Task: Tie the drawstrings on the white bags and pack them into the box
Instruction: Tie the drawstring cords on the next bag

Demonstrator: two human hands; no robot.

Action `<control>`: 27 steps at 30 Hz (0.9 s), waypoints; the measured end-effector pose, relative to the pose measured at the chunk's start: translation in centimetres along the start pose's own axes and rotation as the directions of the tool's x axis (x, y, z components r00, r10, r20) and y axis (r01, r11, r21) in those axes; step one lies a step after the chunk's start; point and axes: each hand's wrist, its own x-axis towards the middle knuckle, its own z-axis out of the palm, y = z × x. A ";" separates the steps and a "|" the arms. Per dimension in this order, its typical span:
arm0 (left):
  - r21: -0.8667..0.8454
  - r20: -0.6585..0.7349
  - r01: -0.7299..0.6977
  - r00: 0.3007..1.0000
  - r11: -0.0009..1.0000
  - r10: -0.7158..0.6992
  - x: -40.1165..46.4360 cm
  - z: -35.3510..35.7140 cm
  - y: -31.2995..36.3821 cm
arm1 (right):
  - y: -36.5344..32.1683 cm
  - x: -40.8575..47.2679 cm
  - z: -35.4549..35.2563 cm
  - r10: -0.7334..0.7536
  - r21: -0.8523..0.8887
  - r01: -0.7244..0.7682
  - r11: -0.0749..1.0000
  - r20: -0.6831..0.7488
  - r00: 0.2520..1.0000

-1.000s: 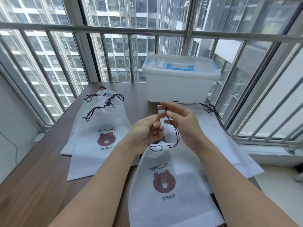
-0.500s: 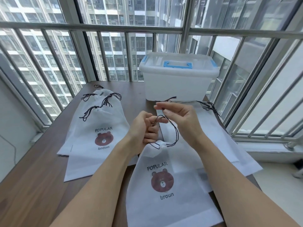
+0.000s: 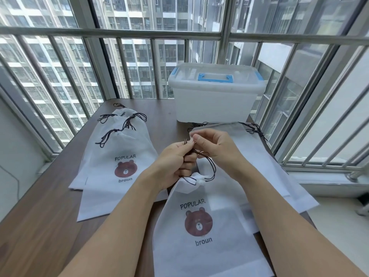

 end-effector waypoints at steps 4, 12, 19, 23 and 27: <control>0.004 -0.007 0.012 1.000 1.000 -0.012 -0.1 0.1 0.0 | 0.0 -0.1 -0.8 0.045 -0.040 -0.045 0.998 -0.002 0.999; -0.165 0.009 0.055 0.999 0.985 -0.054 0.1 -0.1 0.1 | 0.4 0.3 -0.3 -0.209 -0.401 0.081 0.912 -0.286 0.935; -0.465 0.055 0.032 0.998 0.885 -0.007 0.2 -1.0 0.7 | 0.1 0.6 -0.6 0.093 -0.017 -0.104 0.994 -0.314 0.945; -0.322 -0.058 0.002 0.998 0.947 -0.022 0.6 -1.0 0.3 | -0.8 0.5 -1.1 0.231 0.309 -0.153 0.939 -0.234 0.945; -0.465 -0.061 -0.010 0.998 0.886 -0.021 0.7 -1.4 0.6 | -0.6 -0.1 -1.1 0.239 0.329 -0.229 0.916 0.010 0.971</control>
